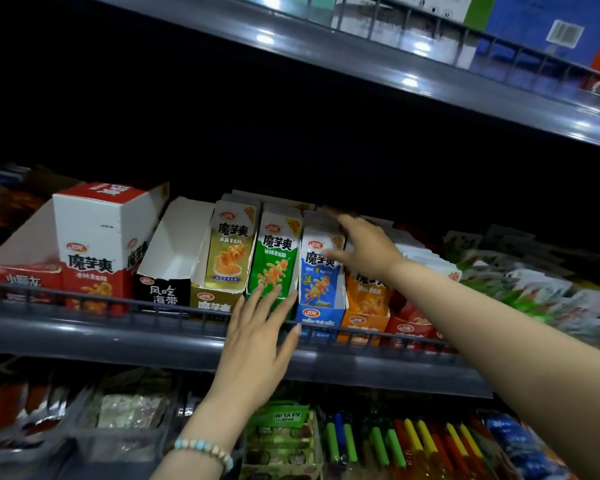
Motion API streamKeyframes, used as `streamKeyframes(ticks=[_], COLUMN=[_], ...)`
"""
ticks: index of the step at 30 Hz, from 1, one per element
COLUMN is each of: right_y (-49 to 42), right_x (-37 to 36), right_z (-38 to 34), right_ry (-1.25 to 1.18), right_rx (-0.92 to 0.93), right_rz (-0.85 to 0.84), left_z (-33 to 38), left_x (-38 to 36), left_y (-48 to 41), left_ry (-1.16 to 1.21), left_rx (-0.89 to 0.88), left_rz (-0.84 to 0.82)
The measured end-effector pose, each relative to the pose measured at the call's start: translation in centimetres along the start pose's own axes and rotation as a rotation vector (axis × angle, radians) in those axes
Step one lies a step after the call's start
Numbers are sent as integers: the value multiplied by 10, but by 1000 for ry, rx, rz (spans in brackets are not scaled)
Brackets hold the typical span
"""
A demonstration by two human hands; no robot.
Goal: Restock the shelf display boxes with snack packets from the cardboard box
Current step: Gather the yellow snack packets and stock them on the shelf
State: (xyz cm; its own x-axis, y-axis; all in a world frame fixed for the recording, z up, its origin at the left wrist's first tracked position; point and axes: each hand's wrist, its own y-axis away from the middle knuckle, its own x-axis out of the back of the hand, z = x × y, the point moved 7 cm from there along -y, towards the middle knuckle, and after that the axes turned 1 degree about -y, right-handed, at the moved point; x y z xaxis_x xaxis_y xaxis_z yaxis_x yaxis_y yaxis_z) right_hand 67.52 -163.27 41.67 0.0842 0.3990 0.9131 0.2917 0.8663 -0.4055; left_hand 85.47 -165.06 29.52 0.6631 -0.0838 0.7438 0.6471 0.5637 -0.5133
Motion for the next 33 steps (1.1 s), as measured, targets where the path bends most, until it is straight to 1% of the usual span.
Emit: streamKeyframes(ticks=[2,4,8,10,14,19,22,24,26,30,33], right_y=[17,44,119,160,233,309,344,364,384,424,453], right_x=[13,22,15,-4,-70,-169,-220,-249,-275,-317,-347], right_z=[-6,-15,-23,-22,-25,-28,-30,-25,-21,-17,-11], right_ry=[-146,-255,-309,-392,-474,-506,-523,-516,-555,-708,-807], right_rx=[40,96,130,89,34,-155,-243,-323,-418,-624,-800], right_rz=[31,27,-26,-83,-257,-541,-675,-723,-766,-810,-794], left_z=[2,5,0,-15,-47,-63,-79,-94,-104,-113,-126], left_x=[5,11,14,9,-22,-70,-102,-122,-140,-177,-204], left_y=[7,16,51,75,125,190,226,248,268,310,335], left_ry=[17,21,-14,-38,-100,-139,-103,-106,-128,7,90], left_rx=[9,-2,-34,2,71,116,215,295,337,507,636], left_rz=[8,14,-35,-105,-374,-623,-746,-789,-818,-916,-937])
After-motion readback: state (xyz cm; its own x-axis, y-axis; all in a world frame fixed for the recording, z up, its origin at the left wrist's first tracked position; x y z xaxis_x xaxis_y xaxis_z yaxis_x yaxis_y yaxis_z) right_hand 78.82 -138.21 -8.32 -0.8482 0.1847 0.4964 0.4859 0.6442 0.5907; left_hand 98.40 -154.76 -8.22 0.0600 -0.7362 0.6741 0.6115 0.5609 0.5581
